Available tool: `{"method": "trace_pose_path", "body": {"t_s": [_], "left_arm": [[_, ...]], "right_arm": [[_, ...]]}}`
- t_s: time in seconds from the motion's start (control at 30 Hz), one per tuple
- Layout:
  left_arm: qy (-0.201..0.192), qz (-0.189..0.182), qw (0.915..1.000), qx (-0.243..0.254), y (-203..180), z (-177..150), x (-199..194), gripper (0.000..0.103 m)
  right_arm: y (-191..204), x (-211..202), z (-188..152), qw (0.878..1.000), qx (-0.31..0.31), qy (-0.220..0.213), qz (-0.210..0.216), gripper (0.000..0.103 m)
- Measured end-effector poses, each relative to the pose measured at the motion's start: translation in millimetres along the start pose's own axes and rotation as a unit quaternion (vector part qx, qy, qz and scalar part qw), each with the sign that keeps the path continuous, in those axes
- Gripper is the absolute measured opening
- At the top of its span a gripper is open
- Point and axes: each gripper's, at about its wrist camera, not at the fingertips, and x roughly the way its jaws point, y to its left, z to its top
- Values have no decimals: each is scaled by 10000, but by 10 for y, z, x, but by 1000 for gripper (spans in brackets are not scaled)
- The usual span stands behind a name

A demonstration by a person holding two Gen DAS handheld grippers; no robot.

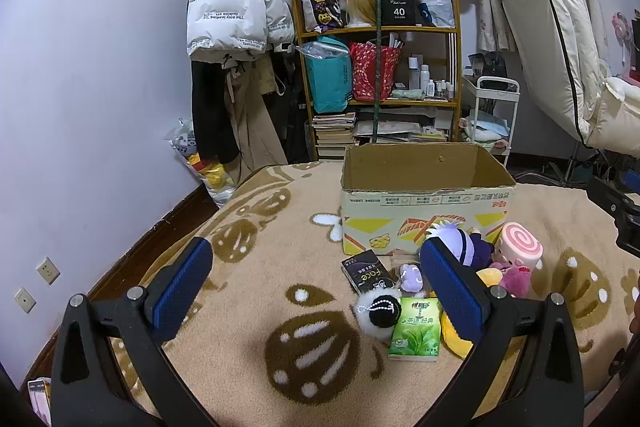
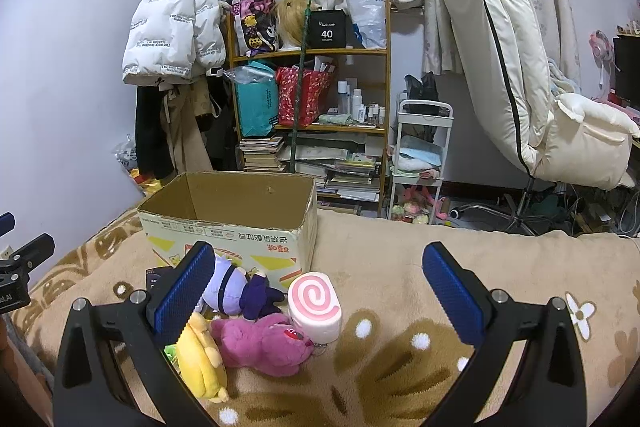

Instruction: Organize soft objects

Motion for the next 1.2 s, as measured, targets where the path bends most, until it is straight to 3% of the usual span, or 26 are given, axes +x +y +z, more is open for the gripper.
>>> {"method": "trace_pose_path", "body": {"t_s": [1.2], "left_arm": [[-41,-34,10000,16,15,22,-69,102]], "right_arm": [[45,17,-50,10000,46,46,2,103]]}}
